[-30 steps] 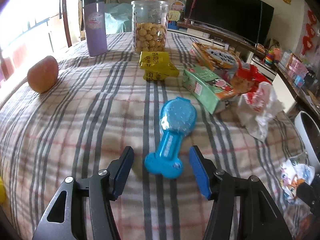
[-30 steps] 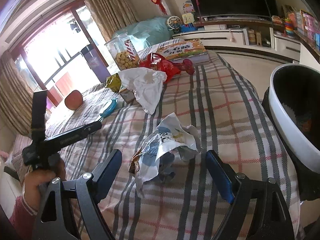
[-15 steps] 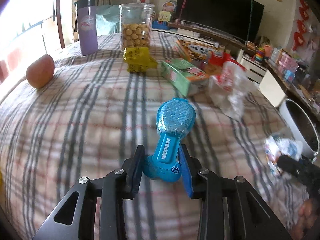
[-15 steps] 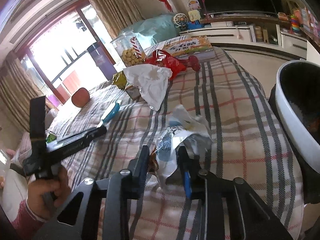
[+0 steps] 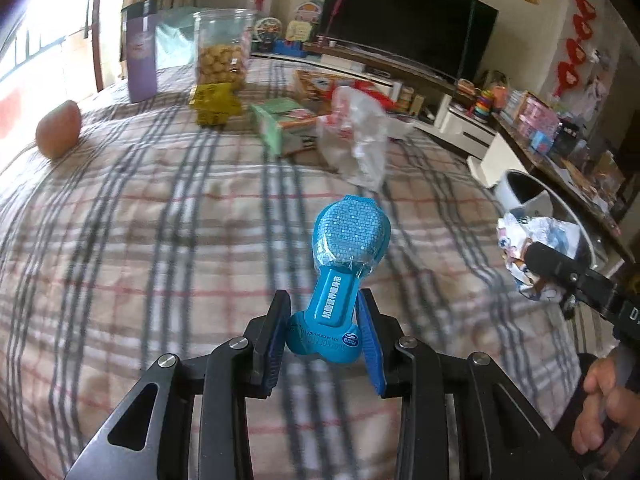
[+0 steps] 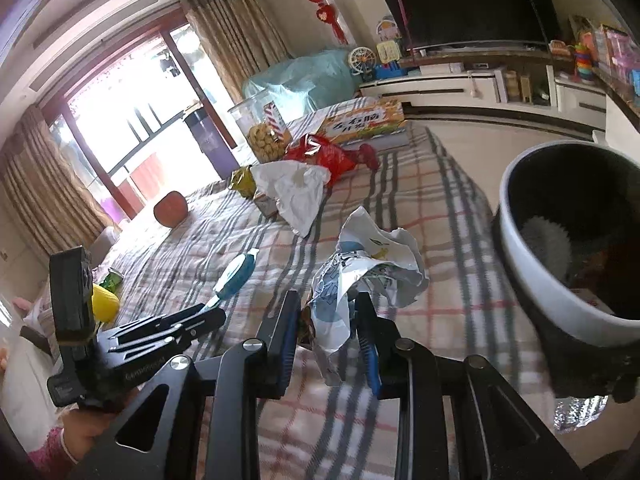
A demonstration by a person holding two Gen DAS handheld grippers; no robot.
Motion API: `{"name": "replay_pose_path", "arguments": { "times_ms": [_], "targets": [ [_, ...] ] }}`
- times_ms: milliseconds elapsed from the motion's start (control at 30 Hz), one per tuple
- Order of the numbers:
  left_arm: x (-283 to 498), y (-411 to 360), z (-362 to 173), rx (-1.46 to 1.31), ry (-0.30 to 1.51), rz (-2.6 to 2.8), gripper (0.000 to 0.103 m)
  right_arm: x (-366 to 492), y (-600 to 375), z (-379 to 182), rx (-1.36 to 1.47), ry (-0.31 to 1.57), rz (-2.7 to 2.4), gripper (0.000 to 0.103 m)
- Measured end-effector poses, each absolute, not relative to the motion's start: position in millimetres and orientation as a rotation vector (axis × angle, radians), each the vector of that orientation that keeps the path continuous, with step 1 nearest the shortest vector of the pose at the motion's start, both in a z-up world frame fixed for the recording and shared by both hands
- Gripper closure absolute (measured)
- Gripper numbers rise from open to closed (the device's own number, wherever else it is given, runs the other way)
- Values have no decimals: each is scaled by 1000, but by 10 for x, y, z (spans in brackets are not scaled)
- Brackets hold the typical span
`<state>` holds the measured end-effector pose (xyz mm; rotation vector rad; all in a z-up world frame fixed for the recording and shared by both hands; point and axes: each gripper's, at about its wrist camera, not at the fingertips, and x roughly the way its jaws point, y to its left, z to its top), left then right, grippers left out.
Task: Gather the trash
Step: 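Carry the blue brush and crumpled wrapper with both tools over the bin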
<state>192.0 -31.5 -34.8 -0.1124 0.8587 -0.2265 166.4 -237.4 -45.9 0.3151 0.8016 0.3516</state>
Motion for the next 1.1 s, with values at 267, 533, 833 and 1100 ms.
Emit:
{"name": "replay_pose_path", "arguments": {
  "times_ms": [267, 533, 833, 1100],
  "targets": [
    [1853, -675, -257, -70, 845, -309, 71, 1560, -2635, -393, 324, 784, 311, 75],
    [1889, -921, -192, -36, 837, -353, 71, 1478, -2889, -332, 341, 762, 271, 75],
    [1979, -1199, -111, -7, 818, -397, 71, 1443, -3163, -287, 354, 742, 228, 75],
    [2087, -1483, -66, 23, 804, -442, 71, 1455, -3455, -264, 347, 740, 179, 75]
  ]
}}
